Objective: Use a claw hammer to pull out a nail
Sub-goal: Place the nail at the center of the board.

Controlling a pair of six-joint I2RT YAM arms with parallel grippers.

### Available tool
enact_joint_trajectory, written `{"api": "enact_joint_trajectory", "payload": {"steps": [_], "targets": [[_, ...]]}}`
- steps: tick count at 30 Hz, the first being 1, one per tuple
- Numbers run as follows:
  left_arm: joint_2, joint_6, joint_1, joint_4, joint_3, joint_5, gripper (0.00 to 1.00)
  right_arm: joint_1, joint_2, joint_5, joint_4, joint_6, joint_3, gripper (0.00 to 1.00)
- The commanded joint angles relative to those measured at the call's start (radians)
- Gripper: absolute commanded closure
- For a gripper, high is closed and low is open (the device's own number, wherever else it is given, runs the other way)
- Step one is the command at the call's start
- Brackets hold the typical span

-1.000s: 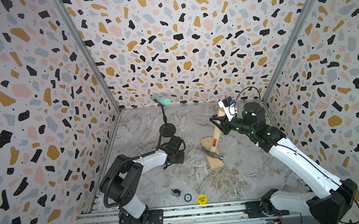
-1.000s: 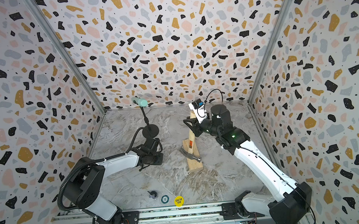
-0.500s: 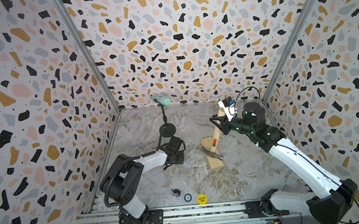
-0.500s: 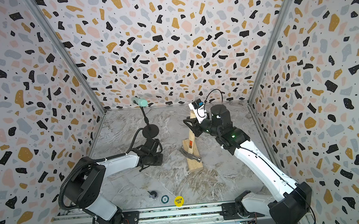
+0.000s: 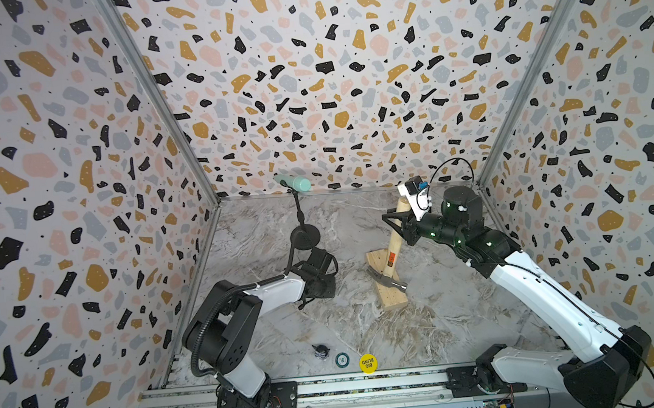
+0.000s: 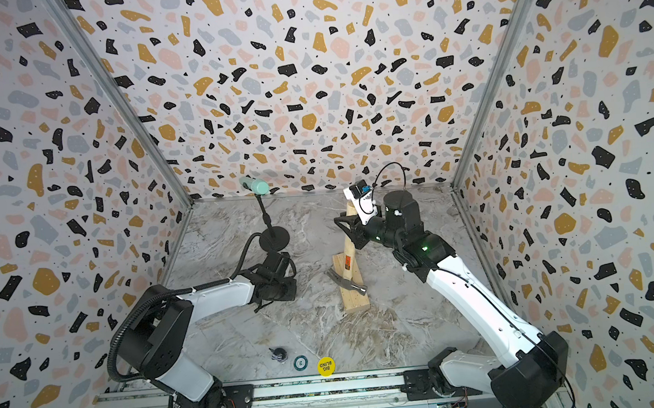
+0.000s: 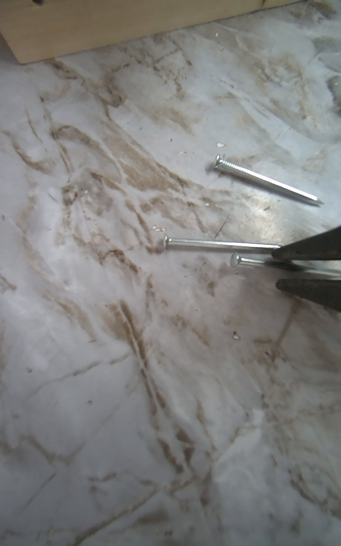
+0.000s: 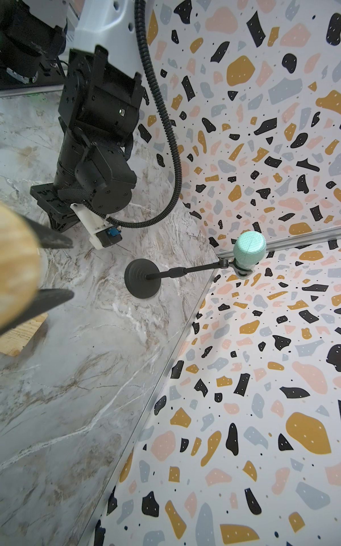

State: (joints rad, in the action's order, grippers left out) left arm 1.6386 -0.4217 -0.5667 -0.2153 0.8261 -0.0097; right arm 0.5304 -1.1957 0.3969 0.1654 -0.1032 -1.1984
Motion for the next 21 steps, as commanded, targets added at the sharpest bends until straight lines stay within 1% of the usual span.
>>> {"api": "enact_joint_trajectory", "payload": {"steps": [1, 12, 21], "targets": [[0.014, -0.006, 0.004, -0.020, -0.018, -0.019, 0.88, 0.005, 0.052, 0.008, -0.088, -0.007, -0.076, 1.00], [-0.023, -0.006, 0.004, -0.037, -0.009, -0.013, 0.88, 0.005, 0.058, 0.005, -0.091, -0.007, -0.069, 1.00], [-0.090, 0.021, 0.004, -0.063, 0.031, 0.015, 0.78, 0.005, 0.061, 0.013, -0.094, -0.013, -0.078, 1.00]]}}
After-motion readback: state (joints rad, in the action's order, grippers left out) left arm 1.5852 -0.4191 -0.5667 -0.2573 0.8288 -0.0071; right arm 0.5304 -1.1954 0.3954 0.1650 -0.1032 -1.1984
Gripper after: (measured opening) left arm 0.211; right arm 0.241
